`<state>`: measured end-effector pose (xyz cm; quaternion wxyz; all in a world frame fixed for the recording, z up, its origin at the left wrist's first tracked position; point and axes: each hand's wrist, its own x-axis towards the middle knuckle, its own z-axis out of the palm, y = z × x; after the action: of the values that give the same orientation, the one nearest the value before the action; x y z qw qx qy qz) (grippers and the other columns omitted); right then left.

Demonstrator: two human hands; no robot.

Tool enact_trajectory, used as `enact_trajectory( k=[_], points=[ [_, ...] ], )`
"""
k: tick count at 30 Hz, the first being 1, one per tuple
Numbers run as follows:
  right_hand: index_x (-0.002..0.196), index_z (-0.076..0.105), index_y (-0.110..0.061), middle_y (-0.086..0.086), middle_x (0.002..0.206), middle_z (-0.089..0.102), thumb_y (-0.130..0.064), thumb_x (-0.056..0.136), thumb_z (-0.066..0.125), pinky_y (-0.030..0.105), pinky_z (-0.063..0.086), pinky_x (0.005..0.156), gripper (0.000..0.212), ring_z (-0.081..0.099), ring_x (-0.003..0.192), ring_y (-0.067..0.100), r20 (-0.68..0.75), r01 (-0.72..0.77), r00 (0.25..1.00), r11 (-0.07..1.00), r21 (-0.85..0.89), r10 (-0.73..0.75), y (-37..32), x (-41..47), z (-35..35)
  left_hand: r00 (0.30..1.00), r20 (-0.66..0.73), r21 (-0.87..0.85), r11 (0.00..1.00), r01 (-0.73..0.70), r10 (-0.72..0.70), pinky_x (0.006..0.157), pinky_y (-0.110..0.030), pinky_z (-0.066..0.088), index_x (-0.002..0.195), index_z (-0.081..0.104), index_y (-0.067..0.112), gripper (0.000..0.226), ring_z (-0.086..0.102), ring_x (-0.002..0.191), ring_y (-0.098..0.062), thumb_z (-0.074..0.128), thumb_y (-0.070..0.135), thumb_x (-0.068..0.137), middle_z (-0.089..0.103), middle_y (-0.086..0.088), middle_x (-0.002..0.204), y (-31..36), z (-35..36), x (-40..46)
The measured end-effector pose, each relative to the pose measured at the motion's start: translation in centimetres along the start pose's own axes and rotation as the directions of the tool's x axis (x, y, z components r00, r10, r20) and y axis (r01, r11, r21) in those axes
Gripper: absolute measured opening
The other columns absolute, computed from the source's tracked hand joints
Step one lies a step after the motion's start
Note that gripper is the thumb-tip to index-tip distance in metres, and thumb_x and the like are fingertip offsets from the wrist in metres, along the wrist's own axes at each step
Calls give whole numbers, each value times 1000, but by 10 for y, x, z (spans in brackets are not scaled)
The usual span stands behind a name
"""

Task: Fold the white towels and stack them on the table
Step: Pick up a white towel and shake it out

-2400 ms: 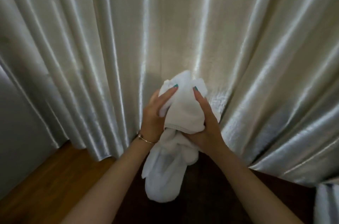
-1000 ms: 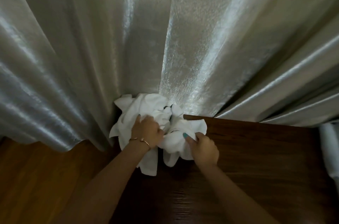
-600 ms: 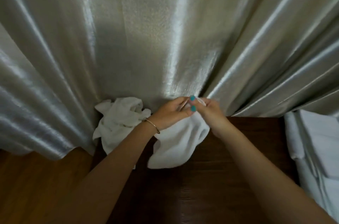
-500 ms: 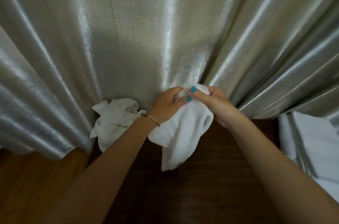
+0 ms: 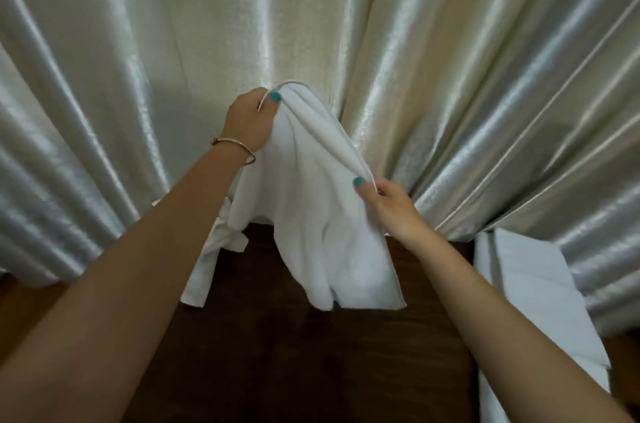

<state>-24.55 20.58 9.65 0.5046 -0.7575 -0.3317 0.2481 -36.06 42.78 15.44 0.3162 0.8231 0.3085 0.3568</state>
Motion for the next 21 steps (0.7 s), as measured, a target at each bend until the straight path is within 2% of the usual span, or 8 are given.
enact_trajectory(
  k=[2,4,6,8,10,14,18,21],
  points=[
    [75,53,-6,3,67,51,-41,88,63,27,37,56,39,47,60,10,-80,64,995,997,-39,-67,-4,2,4,988,-69,-43,990,134,-137,53,-26,28,58,34,21,43,38,61,-12,42,21,100,37,6,61,-5,-1,6],
    [74,54,-16,-2,63,56,-36,82,73,22,39,51,28,51,55,9,13,72,997,995,-71,-71,-6,-1,6,963,-126,-61,970,233,-239,56,-27,23,58,33,22,43,43,77,-18,41,20,101,37,7,63,-7,-4,14],
    [86,66,-9,3,76,70,-33,77,78,26,52,60,29,66,66,14,202,4,979,993,-115,20,-1,-8,11,931,-156,-104,942,318,-331,56,-21,22,59,32,23,43,42,84,-18,39,21,101,36,7,63,-5,-5,21],
    [84,64,6,7,80,67,-37,77,77,32,50,66,46,65,71,20,283,-98,951,989,-113,127,16,-16,24,917,-141,-151,924,352,-372,59,-20,24,62,42,18,40,46,85,-23,38,21,102,45,2,67,-8,-3,27],
    [72,63,-1,10,72,60,-58,71,74,34,42,65,58,58,68,22,247,-193,950,981,-21,192,36,-26,42,909,-129,-191,909,370,-397,74,-27,36,87,62,2,34,55,96,-33,38,21,102,63,-15,92,-15,3,33],
    [60,63,-18,1,60,64,-87,54,60,31,42,58,69,59,57,16,-3,-187,982,979,85,188,48,-35,71,876,-112,-222,871,439,-470,90,-36,43,117,58,-7,36,56,113,-38,39,19,101,60,-25,123,-24,10,38],
    [83,71,-26,-4,83,72,-59,62,78,31,53,70,39,69,81,11,143,-124,981,991,-48,129,36,-50,74,804,-97,-301,788,538,-586,101,-36,40,128,52,-6,41,52,124,-38,39,22,102,55,-24,134,-32,-1,47],
    [85,74,-16,-1,89,73,-41,65,80,29,51,74,33,68,86,12,281,-192,930,965,-180,237,45,-57,68,762,-67,-373,724,580,-645,106,-35,37,133,46,-8,44,48,128,-37,40,22,102,50,-23,139,-33,-13,57]
  ],
)
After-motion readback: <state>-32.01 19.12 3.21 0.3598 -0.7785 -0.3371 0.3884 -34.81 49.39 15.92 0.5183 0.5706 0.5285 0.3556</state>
